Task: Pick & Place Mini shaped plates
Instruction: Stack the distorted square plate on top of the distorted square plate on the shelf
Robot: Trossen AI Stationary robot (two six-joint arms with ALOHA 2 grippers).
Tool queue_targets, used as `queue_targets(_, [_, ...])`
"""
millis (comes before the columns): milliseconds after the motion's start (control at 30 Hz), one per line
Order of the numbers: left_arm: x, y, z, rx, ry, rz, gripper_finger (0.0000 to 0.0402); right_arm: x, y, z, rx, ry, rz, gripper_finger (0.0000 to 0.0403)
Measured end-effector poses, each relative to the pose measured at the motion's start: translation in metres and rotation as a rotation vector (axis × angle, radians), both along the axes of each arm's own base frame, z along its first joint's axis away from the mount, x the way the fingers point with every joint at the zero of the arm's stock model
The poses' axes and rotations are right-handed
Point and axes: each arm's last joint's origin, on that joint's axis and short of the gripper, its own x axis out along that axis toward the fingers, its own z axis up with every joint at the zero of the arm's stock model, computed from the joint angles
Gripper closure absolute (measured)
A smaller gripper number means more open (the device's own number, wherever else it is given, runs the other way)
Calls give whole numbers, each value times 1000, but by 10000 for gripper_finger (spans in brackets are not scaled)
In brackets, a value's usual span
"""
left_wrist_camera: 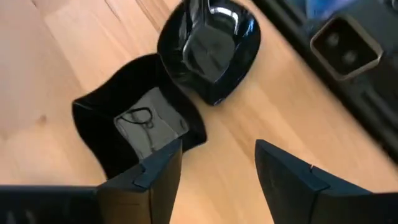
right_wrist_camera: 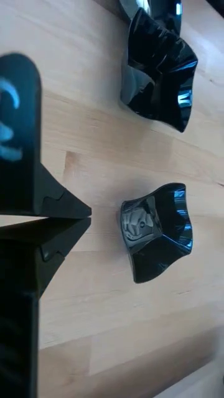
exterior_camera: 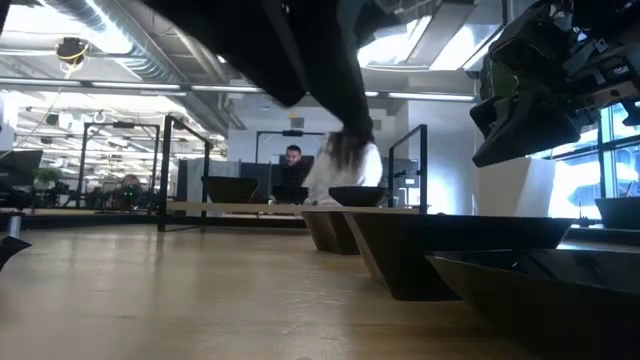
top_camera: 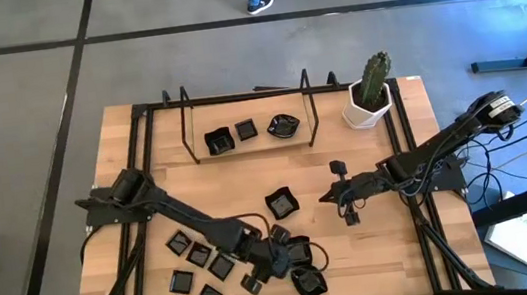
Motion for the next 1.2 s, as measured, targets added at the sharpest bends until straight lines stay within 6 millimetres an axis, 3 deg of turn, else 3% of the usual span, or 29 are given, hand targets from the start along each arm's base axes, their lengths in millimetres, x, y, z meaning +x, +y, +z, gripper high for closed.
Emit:
queue_targets(433, [5, 14, -1, 271, -85, -336, 212, 1, 0, 1, -26, -14, 18, 397])
queue_targets(700, [15, 17, -35, 485, -67, -515, 219, 1, 0, 2, -41, -26, 28, 397])
queue_targets(833, [20, 16, -47, 587, -83, -516, 225, 1, 0, 2, -40, -25, 27, 397])
queue_targets(1200, [22, 16, -47, 552, -97, -559, 272, 1, 0, 2, -34, -25, 24, 397])
